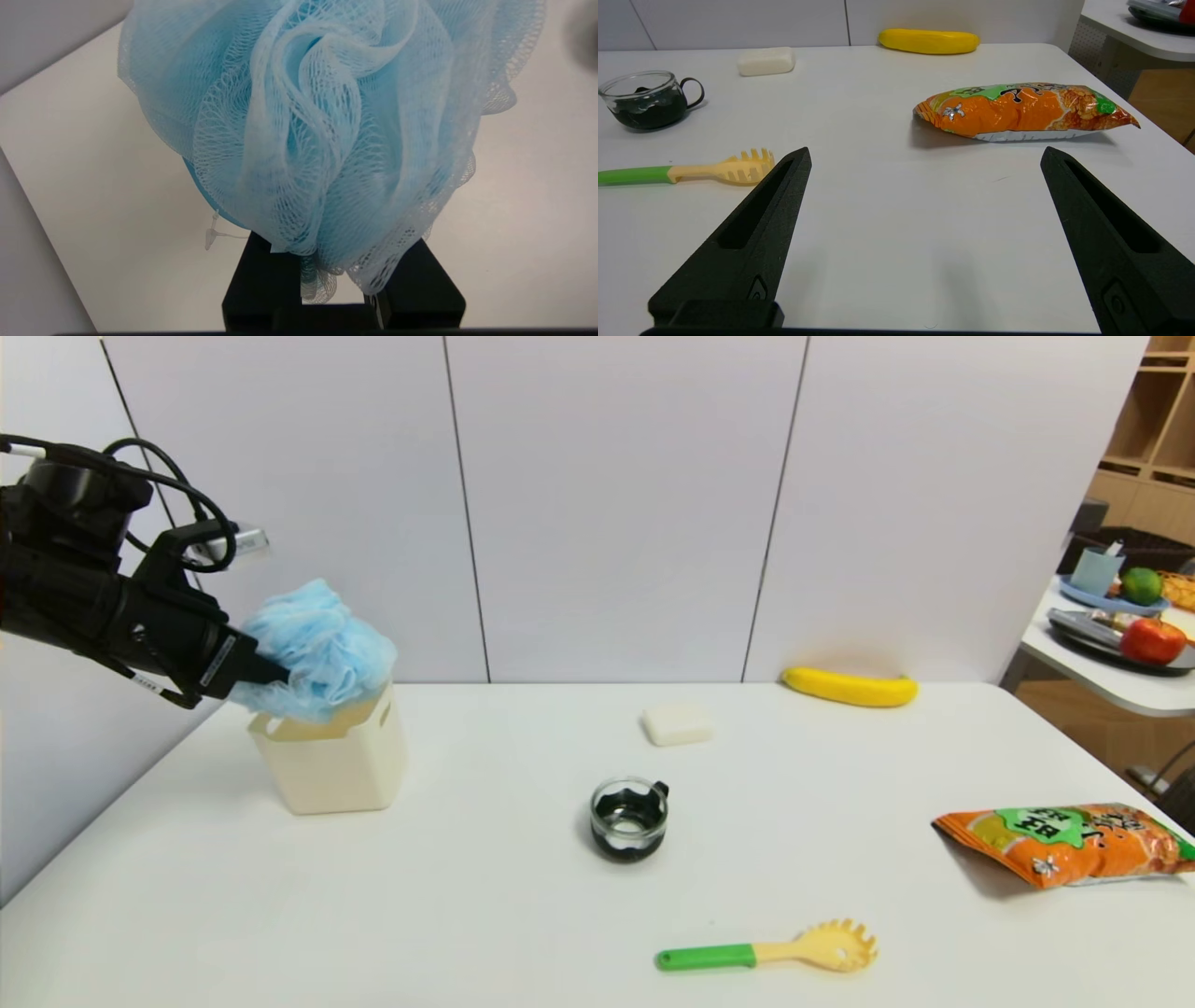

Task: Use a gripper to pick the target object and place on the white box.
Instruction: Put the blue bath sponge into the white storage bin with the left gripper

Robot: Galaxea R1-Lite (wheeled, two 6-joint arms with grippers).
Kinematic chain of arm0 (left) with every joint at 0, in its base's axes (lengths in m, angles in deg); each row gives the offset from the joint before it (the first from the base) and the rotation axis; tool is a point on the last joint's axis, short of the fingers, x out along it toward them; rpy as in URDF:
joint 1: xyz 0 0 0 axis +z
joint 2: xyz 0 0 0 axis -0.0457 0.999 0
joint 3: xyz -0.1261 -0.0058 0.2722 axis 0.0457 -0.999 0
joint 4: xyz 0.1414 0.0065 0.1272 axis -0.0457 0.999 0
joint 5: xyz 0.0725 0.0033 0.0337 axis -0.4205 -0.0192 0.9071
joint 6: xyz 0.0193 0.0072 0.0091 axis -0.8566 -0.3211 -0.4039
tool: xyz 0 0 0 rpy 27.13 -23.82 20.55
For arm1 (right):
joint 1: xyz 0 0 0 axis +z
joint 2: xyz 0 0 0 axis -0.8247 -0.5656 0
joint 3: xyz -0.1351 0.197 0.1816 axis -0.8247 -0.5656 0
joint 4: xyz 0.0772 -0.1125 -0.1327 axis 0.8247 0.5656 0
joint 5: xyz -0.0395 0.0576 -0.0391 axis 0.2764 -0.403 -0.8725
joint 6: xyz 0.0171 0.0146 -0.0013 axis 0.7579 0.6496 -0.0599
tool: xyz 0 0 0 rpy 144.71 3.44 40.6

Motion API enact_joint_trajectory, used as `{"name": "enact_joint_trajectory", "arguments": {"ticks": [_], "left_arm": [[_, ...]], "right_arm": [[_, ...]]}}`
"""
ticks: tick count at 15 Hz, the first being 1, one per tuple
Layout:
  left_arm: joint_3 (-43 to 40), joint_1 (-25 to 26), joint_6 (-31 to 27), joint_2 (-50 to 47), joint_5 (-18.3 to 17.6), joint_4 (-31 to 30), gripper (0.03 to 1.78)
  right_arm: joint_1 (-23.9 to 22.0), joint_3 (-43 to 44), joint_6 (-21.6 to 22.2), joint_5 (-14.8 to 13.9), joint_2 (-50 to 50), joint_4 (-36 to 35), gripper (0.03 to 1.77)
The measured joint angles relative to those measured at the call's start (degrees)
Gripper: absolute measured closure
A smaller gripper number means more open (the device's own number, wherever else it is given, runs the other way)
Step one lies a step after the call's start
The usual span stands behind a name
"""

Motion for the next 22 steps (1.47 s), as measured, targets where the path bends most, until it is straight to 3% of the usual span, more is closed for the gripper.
{"name": "enact_joint_trajectory", "arguments": {"ticks": [19, 22], "left_arm": [[2.23, -0.17, -3.34, 9.0, 1.24, 0.87, 1.44], [2.26, -0.28, -3.45, 9.16, 1.18, 0.89, 1.05]], "right_arm": [[0.0, 0.0, 0.02, 0.0, 0.0, 0.0, 0.1], [0.0, 0.0, 0.02, 0.0, 0.0, 0.0, 0.1]]}}
